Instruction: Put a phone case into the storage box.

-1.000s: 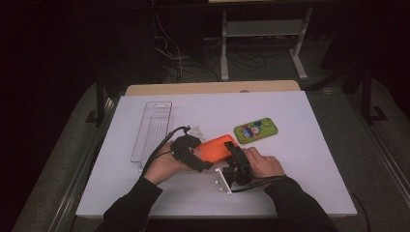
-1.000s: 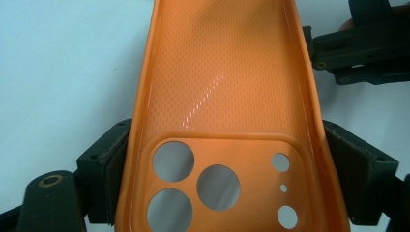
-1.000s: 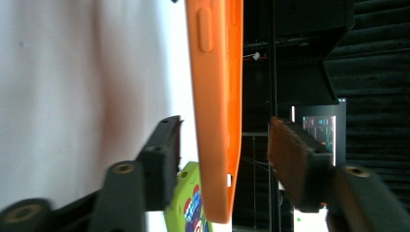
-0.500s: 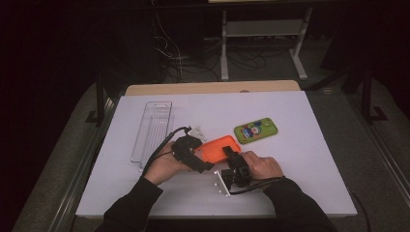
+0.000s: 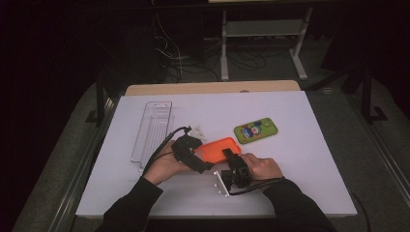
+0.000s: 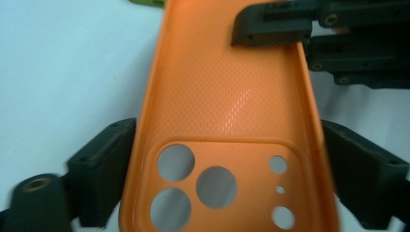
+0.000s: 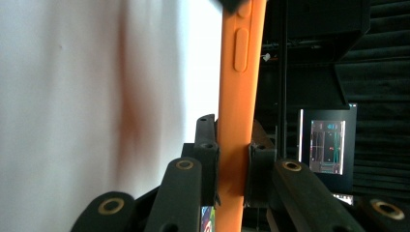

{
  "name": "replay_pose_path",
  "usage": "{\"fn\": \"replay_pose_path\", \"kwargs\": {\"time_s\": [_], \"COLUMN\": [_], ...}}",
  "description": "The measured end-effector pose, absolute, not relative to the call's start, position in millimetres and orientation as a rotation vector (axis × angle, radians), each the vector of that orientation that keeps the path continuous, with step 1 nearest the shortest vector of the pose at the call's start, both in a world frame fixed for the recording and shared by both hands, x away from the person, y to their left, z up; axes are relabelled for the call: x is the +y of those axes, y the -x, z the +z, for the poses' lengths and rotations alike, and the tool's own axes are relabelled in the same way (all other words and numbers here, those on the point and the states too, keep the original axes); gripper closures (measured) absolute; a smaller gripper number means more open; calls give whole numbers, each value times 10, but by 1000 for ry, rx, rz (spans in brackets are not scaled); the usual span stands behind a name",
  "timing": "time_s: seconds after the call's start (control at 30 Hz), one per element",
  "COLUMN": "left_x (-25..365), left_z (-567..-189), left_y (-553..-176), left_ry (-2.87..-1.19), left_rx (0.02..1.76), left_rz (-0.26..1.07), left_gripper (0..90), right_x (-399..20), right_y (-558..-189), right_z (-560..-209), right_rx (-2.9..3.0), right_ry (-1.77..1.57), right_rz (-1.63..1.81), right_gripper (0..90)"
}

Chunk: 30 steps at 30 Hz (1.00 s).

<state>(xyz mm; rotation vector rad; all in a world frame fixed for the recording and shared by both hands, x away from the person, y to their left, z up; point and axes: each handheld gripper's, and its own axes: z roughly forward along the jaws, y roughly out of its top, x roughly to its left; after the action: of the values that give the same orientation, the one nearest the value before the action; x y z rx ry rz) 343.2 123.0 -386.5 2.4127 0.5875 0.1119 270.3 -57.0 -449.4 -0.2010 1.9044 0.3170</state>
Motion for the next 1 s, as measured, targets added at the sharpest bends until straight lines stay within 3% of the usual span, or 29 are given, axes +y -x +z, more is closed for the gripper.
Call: {"fn": "replay_pose_path", "kwargs": {"time_s": [0.2,1.0], "left_x": [1290,1453], "left_z": [-3849,-3824], "left_y": [-3437,-3475], "left_ry": [-2387,-2379], "left_rx": [593,586], "left_rz": [107,129], "left_gripper": [8,0], "right_x": [-599,-775], "right_y": [-2726,-2857], "right_z": [-4491,-4353], "right_rx": [1911,2019], "right_ry": [177,-80], "right_rz": [315,444], "right_gripper": [776,776]}}
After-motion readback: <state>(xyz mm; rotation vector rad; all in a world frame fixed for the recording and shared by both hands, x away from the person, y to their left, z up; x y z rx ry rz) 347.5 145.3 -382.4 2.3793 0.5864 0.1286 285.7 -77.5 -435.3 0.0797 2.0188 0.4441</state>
